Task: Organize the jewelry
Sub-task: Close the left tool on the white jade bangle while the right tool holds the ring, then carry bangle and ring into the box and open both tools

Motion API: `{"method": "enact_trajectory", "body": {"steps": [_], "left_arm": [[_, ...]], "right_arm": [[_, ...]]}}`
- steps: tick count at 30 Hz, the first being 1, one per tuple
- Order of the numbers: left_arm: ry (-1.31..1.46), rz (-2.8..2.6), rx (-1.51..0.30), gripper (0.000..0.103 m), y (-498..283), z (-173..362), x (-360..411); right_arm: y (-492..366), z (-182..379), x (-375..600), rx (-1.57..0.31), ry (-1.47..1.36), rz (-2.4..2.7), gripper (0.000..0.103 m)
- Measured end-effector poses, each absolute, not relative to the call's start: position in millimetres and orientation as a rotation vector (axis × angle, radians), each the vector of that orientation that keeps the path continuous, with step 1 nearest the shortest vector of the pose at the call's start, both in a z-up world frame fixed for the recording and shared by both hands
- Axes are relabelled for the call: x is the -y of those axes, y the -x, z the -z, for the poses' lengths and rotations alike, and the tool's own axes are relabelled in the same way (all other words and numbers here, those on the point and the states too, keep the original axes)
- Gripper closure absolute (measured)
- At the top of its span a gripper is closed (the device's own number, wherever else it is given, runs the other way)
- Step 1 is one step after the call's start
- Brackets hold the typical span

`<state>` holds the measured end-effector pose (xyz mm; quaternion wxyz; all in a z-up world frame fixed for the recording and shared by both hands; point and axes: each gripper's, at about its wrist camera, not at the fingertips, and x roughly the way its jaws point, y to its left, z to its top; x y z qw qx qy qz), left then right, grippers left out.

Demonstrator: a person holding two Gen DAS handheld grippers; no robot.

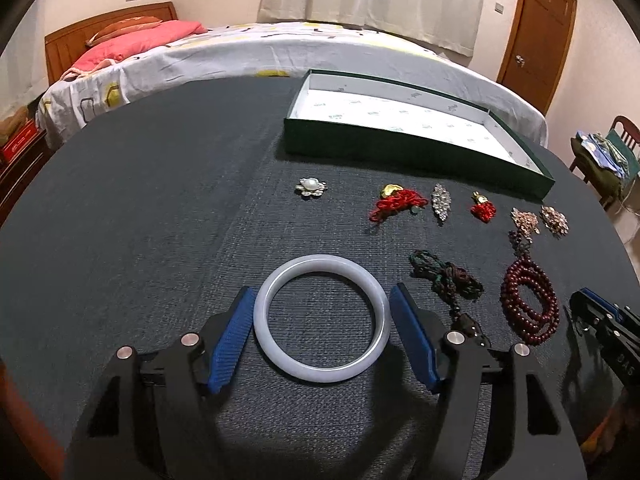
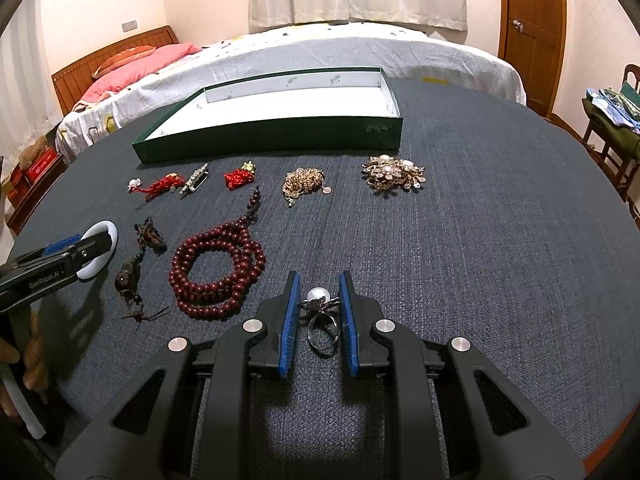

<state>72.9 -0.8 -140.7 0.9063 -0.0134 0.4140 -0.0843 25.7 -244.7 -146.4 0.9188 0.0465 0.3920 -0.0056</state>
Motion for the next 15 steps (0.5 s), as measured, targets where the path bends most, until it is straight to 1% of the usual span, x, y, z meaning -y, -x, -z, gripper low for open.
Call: {"method": "enact_trajectory", "body": {"steps": [8, 15], "left_arm": [[0.007, 0.170, -0.780, 0.036, -69, 119, 3], [0.003, 0.197, -0.739, 0.036, -88, 94, 11]], "right_arm": [[-30, 139, 249, -0.783, -0.115, 0.009, 0.083], [-48, 118, 251, -0.741, -0.130, -0.010, 0.083]]}}
